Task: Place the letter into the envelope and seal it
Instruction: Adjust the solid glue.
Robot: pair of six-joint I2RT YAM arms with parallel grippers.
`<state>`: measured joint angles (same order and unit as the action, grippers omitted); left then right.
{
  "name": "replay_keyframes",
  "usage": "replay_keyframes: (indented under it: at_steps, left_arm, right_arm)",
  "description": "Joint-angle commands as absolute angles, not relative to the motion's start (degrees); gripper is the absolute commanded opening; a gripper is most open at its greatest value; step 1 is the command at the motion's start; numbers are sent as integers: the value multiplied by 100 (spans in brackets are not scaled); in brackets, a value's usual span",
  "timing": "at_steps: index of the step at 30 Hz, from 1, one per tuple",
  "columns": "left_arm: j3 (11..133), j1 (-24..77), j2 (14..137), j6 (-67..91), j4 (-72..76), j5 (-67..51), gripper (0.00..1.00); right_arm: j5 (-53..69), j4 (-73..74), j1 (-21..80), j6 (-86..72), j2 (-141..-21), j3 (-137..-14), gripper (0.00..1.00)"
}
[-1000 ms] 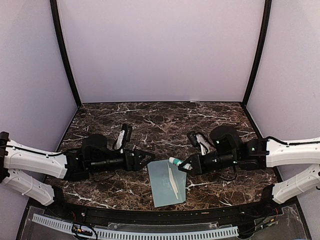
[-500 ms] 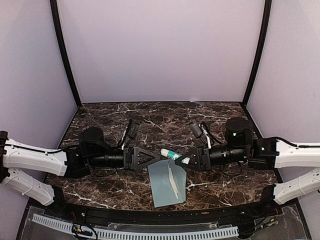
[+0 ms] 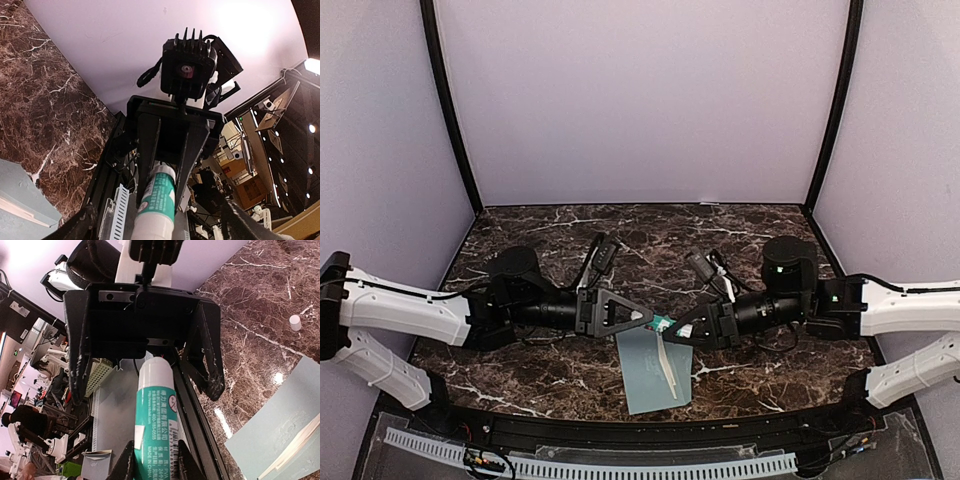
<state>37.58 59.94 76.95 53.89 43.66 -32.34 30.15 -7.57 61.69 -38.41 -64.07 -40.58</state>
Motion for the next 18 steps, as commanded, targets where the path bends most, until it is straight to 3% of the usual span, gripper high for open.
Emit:
replay_keyframes:
  at_steps: [1,7,18]
  left_arm:
    - [3920,6021,7689,5458,4617,-3449,78]
    - [3896,6021,7712,5541,4669,-3511,57]
    - [3960,6063,7901,5600,4667,-3722,48]
  right_arm:
    - [3348,-1152,6136,-3758,-6501,-4121,4]
    - [3410,-1148,6139,-3715,-6595,-4181,4]
    - [3345,-1105,6135,-3678,-6579,-4236,4]
